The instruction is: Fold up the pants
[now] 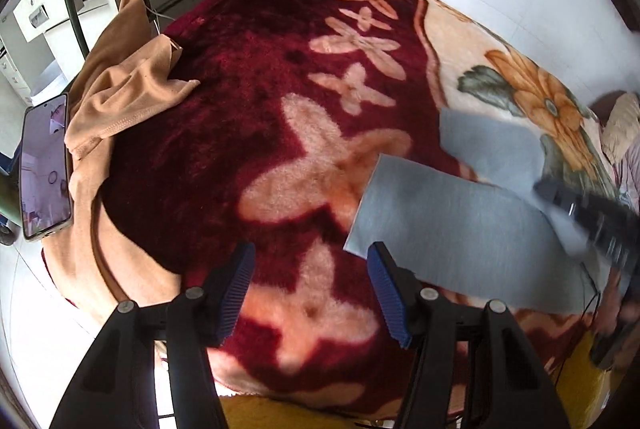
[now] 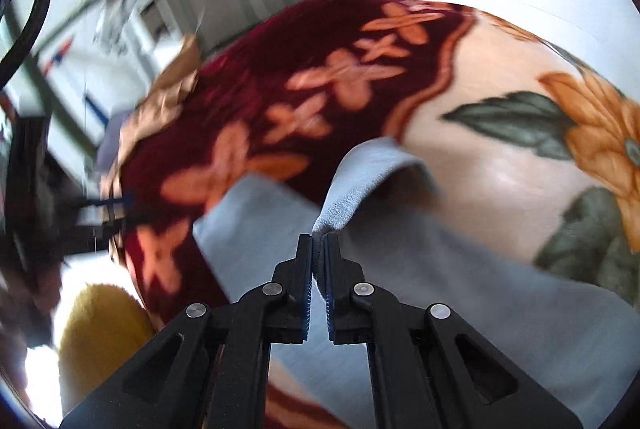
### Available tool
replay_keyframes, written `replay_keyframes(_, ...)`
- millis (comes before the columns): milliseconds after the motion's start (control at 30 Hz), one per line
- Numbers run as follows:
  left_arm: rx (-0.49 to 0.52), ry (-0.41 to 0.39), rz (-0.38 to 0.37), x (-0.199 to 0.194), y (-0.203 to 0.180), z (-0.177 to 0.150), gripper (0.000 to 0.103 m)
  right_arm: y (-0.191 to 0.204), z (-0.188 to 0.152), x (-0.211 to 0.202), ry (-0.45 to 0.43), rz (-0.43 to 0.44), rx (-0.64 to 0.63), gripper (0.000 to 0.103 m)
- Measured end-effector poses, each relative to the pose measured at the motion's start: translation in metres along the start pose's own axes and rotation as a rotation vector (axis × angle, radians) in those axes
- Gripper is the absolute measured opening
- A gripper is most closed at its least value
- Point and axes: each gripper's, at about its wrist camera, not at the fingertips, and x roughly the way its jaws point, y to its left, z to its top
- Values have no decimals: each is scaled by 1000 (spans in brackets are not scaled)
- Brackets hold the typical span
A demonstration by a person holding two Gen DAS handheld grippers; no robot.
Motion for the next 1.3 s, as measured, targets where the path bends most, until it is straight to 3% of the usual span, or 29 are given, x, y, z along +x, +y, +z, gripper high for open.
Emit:
replay_keyframes(200,-18,8,-36,9,-8,9,61,33,-33,32,117,19,-50,19)
replay_keyframes(333,13,-6,-57,8,-26,13,61,35,-45,15,101,23,-32,22)
replay_keyframes(433,41,-38,-83,-1,-43,15,61,30,-52,-13,67,15,-7,33)
replay_keyframes(600,106,-100,-165,-14,-84,18,61,-1,-73,-52,48,-79,73,36)
replay_keyframes(767,185,-102,-224,0,-132,15,61,-41,-105,-60,106,-246,151,36)
replay_keyframes(833,207,-98,-225,11,-150,12,61,-55,-113,-62,125,-258,185,36)
replay_keyframes(933,256,-95,-180,29,-172,8,61,-69,-125,-65,139,-254,221,36)
replay_keyframes(1133,335,-91,-14,64,-198,4,61,-77,-144,-63,160,-261,212,36)
replay_keyframes(1300,264,-116,112,82,-182,19,61,-83,-152,-62,149,-256,229,36)
